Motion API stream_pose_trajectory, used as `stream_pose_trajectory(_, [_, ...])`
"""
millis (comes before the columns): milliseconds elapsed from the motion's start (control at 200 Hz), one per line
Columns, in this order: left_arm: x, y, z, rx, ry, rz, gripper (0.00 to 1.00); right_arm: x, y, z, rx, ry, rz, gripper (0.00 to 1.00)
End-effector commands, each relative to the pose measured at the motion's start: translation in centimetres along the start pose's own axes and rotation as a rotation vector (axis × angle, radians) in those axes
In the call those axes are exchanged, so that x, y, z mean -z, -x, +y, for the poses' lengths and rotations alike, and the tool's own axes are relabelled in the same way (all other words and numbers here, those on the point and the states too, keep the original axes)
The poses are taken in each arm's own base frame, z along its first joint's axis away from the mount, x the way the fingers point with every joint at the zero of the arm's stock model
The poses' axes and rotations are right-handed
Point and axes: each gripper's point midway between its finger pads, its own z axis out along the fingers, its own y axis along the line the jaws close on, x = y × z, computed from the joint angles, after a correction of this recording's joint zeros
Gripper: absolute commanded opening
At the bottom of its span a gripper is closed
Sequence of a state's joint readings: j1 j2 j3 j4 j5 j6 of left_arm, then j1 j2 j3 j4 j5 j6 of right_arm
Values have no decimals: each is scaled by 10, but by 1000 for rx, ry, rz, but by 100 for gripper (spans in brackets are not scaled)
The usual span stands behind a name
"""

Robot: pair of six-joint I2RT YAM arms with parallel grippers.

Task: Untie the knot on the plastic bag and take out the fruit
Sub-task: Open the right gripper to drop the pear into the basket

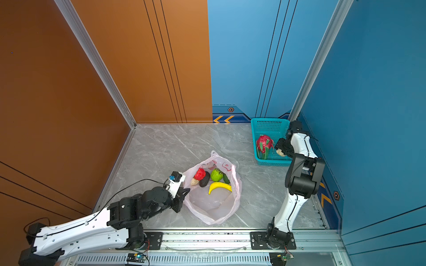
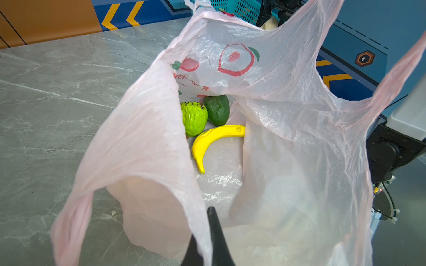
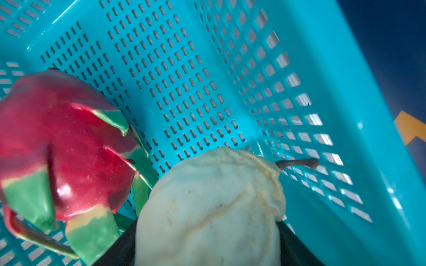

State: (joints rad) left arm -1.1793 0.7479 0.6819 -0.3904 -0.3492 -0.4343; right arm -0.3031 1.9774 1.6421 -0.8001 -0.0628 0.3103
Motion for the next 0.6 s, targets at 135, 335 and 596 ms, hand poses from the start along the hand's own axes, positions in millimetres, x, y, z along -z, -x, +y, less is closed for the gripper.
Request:
stream_pose_trajectory(135, [8,10,2,3,8,-27,0,32,5,6,33,-11,-55,83])
stream_pose_trajectory(335, [8,10,2,-2,3,-29,0,69,-3,19,59,28,-91,89])
stream_pose_trajectory(596, [10,11,1,-9,-3,-33,0,138,-42,54,118,159,-136,100])
